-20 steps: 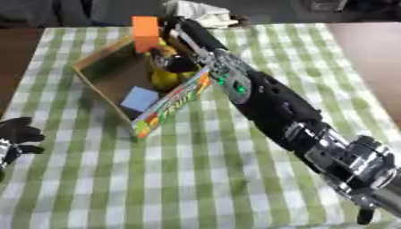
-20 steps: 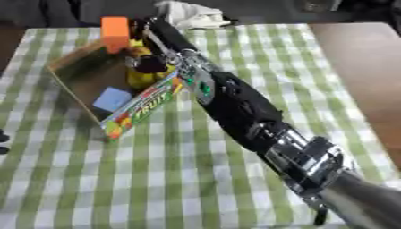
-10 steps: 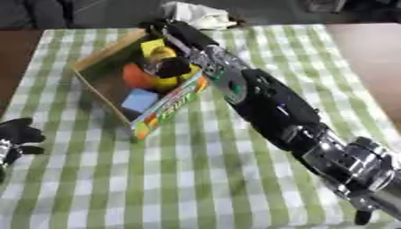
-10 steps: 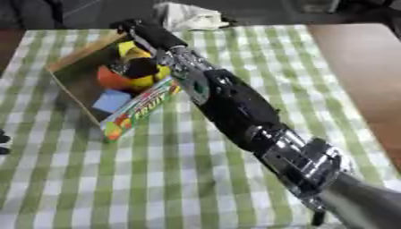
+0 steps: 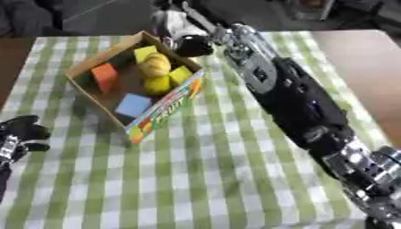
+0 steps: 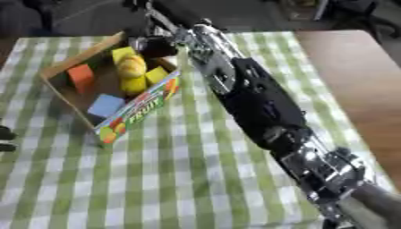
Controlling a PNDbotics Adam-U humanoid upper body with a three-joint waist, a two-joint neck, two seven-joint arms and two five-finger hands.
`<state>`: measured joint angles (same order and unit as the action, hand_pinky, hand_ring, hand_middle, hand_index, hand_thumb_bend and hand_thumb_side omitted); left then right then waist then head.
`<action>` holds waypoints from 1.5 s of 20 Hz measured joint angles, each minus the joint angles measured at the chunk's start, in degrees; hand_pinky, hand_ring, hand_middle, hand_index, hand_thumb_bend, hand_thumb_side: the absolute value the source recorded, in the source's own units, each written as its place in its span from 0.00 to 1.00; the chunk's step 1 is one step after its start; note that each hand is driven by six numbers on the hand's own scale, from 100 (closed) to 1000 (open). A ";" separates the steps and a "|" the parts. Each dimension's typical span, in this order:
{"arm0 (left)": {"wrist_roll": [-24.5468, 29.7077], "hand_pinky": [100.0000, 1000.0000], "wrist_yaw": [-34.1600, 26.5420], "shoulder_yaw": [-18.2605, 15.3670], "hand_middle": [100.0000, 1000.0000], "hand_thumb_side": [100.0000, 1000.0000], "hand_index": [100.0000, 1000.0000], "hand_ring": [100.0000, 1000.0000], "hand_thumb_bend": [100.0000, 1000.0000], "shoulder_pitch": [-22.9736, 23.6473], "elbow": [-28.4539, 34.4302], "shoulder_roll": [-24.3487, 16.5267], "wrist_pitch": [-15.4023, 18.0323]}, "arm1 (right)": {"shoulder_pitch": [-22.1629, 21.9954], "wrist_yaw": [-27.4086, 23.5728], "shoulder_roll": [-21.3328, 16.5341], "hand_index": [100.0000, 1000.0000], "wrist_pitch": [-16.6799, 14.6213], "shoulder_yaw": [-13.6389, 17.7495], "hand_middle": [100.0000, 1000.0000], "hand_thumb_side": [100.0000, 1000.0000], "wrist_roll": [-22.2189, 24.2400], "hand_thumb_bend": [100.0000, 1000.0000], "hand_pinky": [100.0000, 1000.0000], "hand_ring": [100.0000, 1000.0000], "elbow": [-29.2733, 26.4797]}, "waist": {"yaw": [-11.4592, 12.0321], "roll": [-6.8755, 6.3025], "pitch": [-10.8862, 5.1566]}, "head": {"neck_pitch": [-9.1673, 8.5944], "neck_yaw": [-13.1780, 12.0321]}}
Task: Pick up objects on the table and place them in the box.
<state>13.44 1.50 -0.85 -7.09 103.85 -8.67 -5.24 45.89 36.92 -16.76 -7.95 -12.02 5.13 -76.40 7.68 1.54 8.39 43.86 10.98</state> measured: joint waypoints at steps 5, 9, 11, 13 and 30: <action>-2.44 0.61 0.32 -2.00 0.57 0.65 0.75 0.66 0.04 0.03 1.02 -0.74 -0.01 | -7.97 -4.89 -0.97 0.77 0.82 1.11 0.63 0.31 -4.64 0.00 0.75 0.87 -7.94 | -3.44 0.60 0.04 | 0.00 -4.23; -4.96 0.60 0.81 -3.40 0.56 0.61 0.75 0.65 0.03 -0.14 2.45 -0.96 0.28 | -13.64 -8.55 -0.17 0.74 3.51 2.02 0.59 0.26 -8.30 0.00 0.73 0.85 -12.95 | -4.38 0.68 0.42 | 0.00 -6.49; -6.33 0.60 1.12 -3.90 0.56 0.57 0.75 0.64 0.02 -0.59 3.56 -1.00 0.68 | -16.44 -10.29 1.15 0.74 4.81 2.92 0.58 0.28 -10.03 0.00 0.72 0.85 -13.95 | -4.47 0.67 0.68 | 0.00 -7.19; -7.85 0.60 1.13 -4.53 0.55 0.52 0.74 0.64 0.02 -1.31 5.35 -1.46 1.38 | -19.20 -12.07 2.61 0.74 5.60 4.11 0.57 0.29 -11.78 0.00 0.72 0.84 -14.22 | -4.47 0.54 0.77 | 0.00 -7.76; -21.68 0.66 -9.50 -17.39 0.52 0.00 0.66 0.52 0.51 -21.76 9.75 -18.95 14.31 | -41.69 -26.10 5.71 0.73 3.27 9.21 0.54 0.33 -23.01 0.00 0.70 0.83 -16.41 | -4.87 -1.31 -4.93 | 0.00 -8.84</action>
<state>-8.24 -8.00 -18.24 -28.85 113.60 -27.62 9.08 4.20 10.81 -11.05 -4.69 -2.81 -17.88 -92.81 2.81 0.22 3.46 43.86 2.14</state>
